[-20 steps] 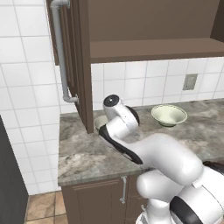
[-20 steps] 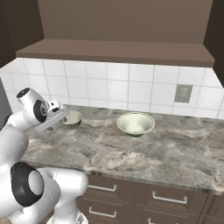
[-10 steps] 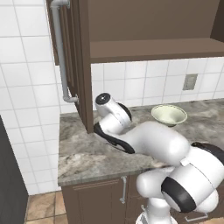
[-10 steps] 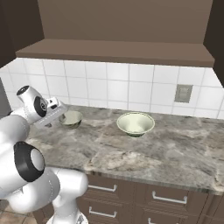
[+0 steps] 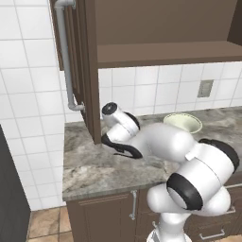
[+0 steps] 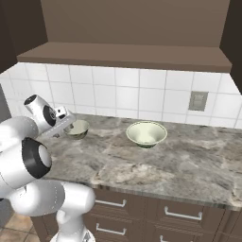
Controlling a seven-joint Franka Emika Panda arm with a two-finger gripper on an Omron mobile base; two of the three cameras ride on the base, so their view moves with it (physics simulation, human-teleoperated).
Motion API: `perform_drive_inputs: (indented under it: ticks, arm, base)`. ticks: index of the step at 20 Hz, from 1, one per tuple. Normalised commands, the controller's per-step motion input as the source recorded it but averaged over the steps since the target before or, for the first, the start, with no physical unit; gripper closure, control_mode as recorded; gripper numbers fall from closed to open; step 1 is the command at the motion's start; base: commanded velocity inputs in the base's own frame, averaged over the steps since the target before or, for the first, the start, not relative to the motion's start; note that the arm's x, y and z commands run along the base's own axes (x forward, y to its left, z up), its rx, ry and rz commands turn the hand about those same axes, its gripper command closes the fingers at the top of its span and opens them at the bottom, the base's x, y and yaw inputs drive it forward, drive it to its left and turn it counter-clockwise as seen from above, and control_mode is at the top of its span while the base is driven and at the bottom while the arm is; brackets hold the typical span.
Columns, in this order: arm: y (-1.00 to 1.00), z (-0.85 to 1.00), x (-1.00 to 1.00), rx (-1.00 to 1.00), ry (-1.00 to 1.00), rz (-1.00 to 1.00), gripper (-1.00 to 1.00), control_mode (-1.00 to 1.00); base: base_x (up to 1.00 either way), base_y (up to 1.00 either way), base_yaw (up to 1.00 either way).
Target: Pick up the bowls on the counter and stack them on top of one another in the open cabinet. Place the smaller bowl on top of the larger bowl.
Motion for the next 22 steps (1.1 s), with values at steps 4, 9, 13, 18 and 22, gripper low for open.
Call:
perform_drive_inputs:
  ticks: [4,9,13,18,22]
  arm:
    - [0.01,-0.34,0.21,0.0,0.0,0.0,-1.0,-1.0]
    - [0.05,-0.25,0.23,0.0,0.0,0.0,-1.0,-1.0]
    - [0.06,-0.15,0.34,0.0,0.0,0.0,-1.0,-1.0]
    - [0.1,-0.12,0.3,0.0,0.0,0.0,-1.0,-1.0]
    - [0.19,-0.19,0.19,0.0,0.0,0.0,-1.0,-1.0]
  base:
    - [0.0,0.0,0.0]
    - [0.0,0.0,0.0]
    - [0.0,0.0,0.0]
    - [0.0,0.0,0.0]
    - [0.0,0.0,0.0]
